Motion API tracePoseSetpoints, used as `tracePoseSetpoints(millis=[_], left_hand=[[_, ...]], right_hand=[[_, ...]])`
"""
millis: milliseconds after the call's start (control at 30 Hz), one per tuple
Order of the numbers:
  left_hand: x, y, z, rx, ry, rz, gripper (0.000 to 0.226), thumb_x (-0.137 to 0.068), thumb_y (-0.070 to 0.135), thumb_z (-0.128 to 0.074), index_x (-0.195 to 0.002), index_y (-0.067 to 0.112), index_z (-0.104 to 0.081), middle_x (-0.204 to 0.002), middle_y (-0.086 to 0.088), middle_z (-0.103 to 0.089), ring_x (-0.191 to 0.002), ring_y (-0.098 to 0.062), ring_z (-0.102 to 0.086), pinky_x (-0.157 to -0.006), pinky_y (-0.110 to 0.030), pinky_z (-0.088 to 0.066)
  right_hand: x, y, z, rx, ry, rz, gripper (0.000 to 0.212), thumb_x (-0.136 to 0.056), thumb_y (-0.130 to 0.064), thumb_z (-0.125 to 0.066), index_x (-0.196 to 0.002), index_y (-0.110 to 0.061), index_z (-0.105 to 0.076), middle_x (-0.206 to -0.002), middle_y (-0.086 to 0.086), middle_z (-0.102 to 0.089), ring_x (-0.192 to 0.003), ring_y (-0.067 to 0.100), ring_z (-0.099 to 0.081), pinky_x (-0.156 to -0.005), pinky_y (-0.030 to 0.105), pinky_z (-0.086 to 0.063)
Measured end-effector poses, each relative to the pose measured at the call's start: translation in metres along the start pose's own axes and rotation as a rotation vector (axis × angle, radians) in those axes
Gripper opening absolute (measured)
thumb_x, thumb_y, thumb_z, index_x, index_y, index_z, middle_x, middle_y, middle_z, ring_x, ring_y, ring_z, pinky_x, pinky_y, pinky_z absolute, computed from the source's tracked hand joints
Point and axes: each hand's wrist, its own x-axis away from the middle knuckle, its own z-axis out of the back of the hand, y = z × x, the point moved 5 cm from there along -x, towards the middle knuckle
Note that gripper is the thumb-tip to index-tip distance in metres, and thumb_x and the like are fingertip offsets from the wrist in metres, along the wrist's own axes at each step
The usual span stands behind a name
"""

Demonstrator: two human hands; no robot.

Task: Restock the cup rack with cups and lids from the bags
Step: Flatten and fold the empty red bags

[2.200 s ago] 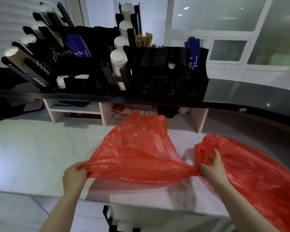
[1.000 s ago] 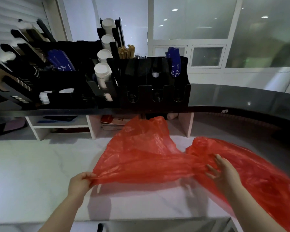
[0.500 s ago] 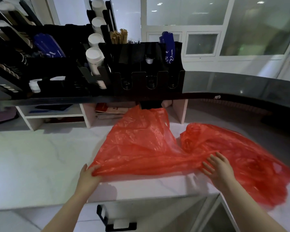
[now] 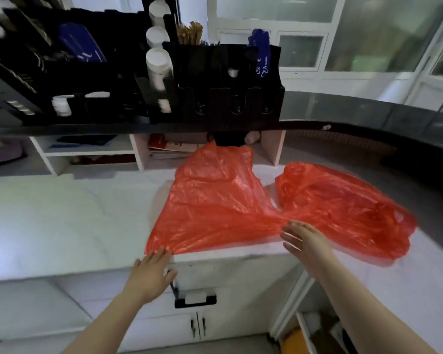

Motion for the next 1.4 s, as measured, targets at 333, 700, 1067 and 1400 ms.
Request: tracePoseSetpoints(millis=[333,700,1067,1400], left_hand=[[0.027,-0.011,0.051,0.254,0.315,-0.131,0.050,-0.097,0.039,-0.046,-0.143,0.022,-0.039,-0.153,-0.001,-0.031,-0.140,-0.016,-0.029,-0.113,-0.030,-0.022],[-0.098,-0.043,0.123,0.851,0.624,0.183,0.027,-0.095,0.019,-0.051,-0.121,0.015,-0.058,-0.118,0.000,-0.063,-0.102,-0.016,-0.058,-0.087,-0.032,-0.044],[-0.228,-0.046,0.127,1.120,0.460,0.386,0.014,-0.092,0.022,-0.056,-0.097,0.015,-0.067,-0.089,-0.004,-0.068,-0.075,-0.023,-0.063,-0.073,-0.035,-0.051],[-0.270,-0.039,0.116,1.289,0.086,0.418,0.013,-0.085,0.021,-0.068,-0.092,0.013,-0.075,-0.084,-0.012,-0.073,-0.079,-0.030,-0.069,-0.070,-0.037,-0.058]], right_hand=[[0.010,0.007,-0.060,0.017,-0.105,0.006,0.011,-0.097,-0.009,-0.051,-0.101,-0.011,-0.061,-0.097,0.008,-0.069,-0.084,0.023,-0.063,-0.075,0.032,-0.049],[-0.132,-0.062,-0.084,0.060,-0.019,0.181,0.012,-0.093,-0.002,-0.052,-0.095,-0.006,-0.063,-0.079,0.014,-0.065,-0.052,0.015,-0.051,-0.045,0.021,-0.041],[-0.282,-0.062,-0.143,0.715,-0.097,0.145,0.053,-0.083,-0.005,-0.065,-0.131,-0.016,-0.045,-0.070,0.003,-0.069,-0.053,0.016,-0.058,-0.049,0.024,-0.047],[-0.280,-0.040,-0.166,0.772,-0.172,0.161,0.020,-0.086,0.010,-0.054,-0.102,0.005,-0.067,-0.086,0.018,-0.070,-0.075,0.021,-0.060,-0.068,0.039,-0.051]])
